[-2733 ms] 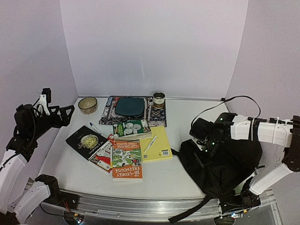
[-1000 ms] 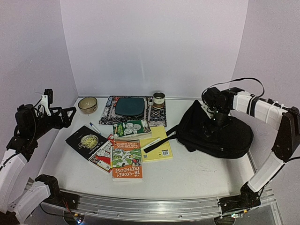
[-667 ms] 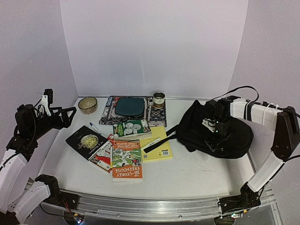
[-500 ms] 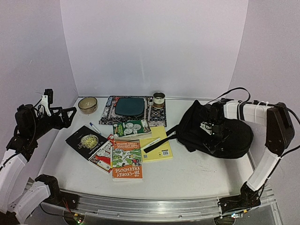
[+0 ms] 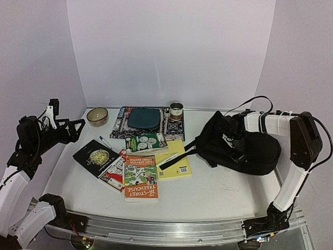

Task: Pack the student bag
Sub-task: Grab the student bag from the center of the board.

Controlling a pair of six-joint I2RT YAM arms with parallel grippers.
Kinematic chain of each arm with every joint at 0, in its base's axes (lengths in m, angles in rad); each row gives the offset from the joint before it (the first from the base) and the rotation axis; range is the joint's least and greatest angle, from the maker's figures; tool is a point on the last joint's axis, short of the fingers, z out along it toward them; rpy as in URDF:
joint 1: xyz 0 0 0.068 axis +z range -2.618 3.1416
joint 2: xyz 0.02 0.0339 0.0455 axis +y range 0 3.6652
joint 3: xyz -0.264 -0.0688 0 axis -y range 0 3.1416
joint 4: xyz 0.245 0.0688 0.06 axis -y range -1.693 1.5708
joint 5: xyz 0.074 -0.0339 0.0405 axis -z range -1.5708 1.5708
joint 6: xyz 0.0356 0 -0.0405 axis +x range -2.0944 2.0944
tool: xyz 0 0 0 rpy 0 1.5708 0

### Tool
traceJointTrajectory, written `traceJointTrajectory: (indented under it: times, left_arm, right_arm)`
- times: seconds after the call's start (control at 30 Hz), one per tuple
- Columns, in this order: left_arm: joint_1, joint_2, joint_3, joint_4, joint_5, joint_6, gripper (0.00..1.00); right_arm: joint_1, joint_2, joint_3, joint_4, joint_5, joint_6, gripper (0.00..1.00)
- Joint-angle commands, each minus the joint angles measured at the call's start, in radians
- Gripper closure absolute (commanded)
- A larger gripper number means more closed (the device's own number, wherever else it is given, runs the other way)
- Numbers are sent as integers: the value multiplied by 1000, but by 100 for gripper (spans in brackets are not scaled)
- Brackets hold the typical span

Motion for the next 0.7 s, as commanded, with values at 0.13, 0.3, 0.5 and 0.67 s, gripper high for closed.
traceJointTrajectory:
  times: [0.13,0.3,0.5,0.67]
  left_arm:
    - [4,-10,51,18,7,11,1]
    - [4,-11,51,18,6,11,1]
    - [4,-16,51,18,-5,10,1]
    - [4,-19,50,17,-6,11,1]
  right_arm:
    - [-2,-93,124,-80,40,219,100]
    - [-6,-103,224,-155,115,350,100]
    - [-7,-136,286,-161,74,484,100]
    - [-7,-146,312,-186,107,624,100]
